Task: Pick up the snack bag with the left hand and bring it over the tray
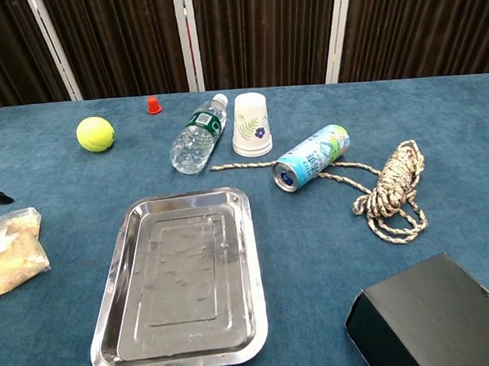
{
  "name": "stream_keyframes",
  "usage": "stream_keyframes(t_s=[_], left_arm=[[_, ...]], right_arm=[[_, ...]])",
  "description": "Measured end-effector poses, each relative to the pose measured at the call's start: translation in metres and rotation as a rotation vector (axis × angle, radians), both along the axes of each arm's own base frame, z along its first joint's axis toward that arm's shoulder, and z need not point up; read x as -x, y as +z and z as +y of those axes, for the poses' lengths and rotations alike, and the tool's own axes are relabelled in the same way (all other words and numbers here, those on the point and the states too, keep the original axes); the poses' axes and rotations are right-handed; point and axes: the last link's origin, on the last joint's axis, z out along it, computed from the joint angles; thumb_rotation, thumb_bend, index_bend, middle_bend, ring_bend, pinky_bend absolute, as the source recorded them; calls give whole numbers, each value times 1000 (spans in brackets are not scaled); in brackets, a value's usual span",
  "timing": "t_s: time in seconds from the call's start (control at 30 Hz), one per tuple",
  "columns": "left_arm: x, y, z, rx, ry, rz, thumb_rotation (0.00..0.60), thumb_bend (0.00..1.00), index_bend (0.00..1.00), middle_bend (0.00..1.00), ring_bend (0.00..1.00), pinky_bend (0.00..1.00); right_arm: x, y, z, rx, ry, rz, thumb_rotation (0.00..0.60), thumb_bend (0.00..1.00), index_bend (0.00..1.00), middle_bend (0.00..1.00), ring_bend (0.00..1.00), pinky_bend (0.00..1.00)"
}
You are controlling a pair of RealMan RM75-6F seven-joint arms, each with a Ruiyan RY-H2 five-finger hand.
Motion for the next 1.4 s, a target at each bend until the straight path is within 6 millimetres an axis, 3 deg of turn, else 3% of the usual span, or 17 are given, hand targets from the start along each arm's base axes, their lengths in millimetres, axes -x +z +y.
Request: stream_keyframes(t_s=[0.07,0.17,0.27,0.4,0.6,0.83,1.03,1.1,1.23,1.3,1.4], left_arm=[[-2,-11,4,10,9,3,600,89,136,107,90,212],[-6,-25,9,18,18,4,600,231,415,432,389,499],[-9,-30,13,3,13,-2,600,320,596,631,576,656],[-15,-27,14,-47,-20,-14,600,337,649,682,621,691],[-37,0,16,-128,-97,-93,600,337,649,682,621,691],[-90,28,20,-176,-221,-241,600,330,610,650,600,675],[-132,15,20,-143,-323,-292,600,307,543,564,523,609],[-142,7,18,-126,-342,-305,600,269,481,463,424,526],[-160,-12,14,-79,-378,-306,600,153,180,84,78,241],[-163,-17,12,-61,-383,-297,600,134,67,5,6,169],[-168,-21,9,-46,-386,-295,600,123,10,0,0,118]], right_arm=[[0,0,0,-1,-2,-2,600,303,0,0,0,111],[0,0,0,0,-2,-3,600,302,0,0,0,112],[0,1,0,2,-1,-6,600,302,0,0,0,112],[1,2,0,4,-1,-8,600,302,0,0,0,112],[-1,0,0,0,4,-4,600,302,0,0,0,111],[-1,-2,-1,-4,7,-2,600,302,0,0,0,112],[-1,-1,-2,-2,7,-6,600,302,0,0,0,111],[0,0,-2,0,6,-9,600,301,0,0,0,111],[0,2,-2,5,11,-4,600,303,0,0,0,111],[0,3,-2,8,14,0,600,303,0,0,0,112],[1,3,-2,9,14,-1,600,302,0,0,0,112]])
